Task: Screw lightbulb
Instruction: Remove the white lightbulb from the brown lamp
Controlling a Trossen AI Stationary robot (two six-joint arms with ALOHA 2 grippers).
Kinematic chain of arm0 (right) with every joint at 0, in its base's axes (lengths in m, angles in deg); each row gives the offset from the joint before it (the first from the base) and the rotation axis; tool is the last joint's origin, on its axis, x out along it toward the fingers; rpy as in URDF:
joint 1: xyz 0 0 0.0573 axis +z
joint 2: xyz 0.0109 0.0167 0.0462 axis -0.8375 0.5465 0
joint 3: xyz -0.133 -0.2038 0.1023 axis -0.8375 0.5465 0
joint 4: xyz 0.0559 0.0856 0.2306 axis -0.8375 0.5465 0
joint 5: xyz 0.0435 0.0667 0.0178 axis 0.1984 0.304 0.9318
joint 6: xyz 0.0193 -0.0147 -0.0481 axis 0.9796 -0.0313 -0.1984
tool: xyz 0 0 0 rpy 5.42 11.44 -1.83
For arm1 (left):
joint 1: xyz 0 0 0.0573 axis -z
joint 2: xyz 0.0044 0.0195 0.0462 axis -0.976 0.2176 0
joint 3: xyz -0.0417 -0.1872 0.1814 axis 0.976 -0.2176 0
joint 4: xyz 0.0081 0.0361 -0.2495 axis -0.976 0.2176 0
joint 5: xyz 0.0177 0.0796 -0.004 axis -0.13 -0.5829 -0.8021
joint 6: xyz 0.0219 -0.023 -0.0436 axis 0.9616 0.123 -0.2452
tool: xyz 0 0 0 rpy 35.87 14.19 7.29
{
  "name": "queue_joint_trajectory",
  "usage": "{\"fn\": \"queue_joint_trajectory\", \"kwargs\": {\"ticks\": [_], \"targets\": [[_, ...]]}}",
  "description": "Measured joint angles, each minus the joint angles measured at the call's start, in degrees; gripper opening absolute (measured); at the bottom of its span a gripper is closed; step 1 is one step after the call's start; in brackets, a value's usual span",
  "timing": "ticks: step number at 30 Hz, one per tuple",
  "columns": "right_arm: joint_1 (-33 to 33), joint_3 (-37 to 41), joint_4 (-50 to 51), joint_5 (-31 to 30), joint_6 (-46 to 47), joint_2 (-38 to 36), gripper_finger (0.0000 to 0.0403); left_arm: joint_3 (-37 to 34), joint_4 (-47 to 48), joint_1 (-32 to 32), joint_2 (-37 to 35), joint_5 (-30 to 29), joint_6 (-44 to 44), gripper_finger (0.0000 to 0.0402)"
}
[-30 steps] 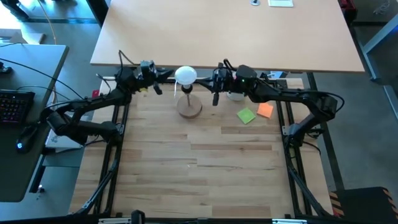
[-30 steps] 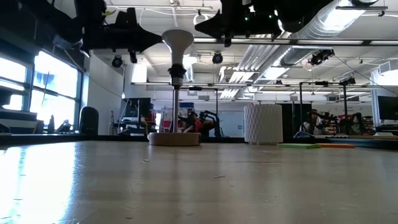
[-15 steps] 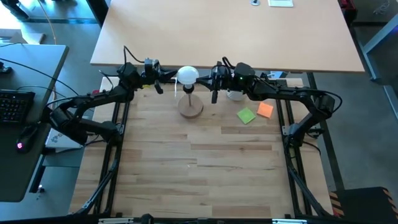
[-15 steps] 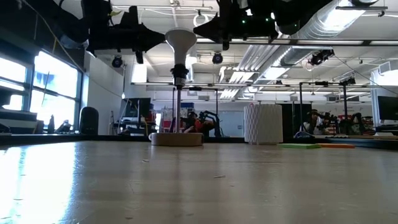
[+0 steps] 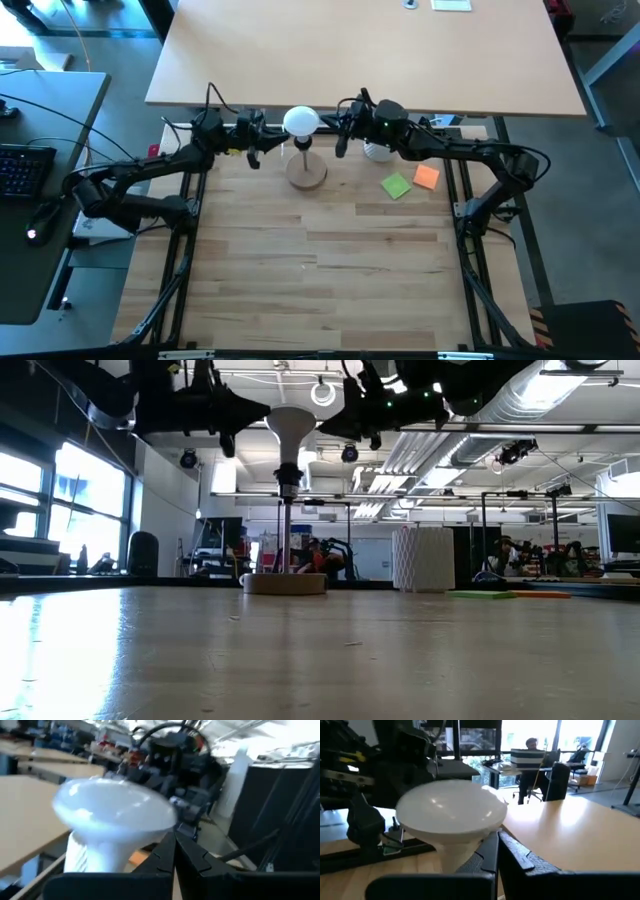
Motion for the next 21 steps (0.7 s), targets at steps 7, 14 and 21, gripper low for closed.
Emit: {"fn": "queue_joint_trajectory", "kwargs": {"ticks": [7, 14, 21], "targets": [[1.2, 0.0, 1.7, 0.8, -1.9, -1.5, 0.0, 0.0, 15.0, -4.8, -5.0, -6.5, 5.1, 0.0], [3.4, 0.0, 1.3, 6.9, -1.6, -1.6, 0.0, 0.5, 10.9, -6.0, -2.6, -8.8, 6.7, 0.0], [3.0, 0.0, 0.8, 5.6, -1.6, -1.3, 0.0, 0.5, 2.8, -3.0, 0.9, -4.0, 6.8, 0.0]]}}
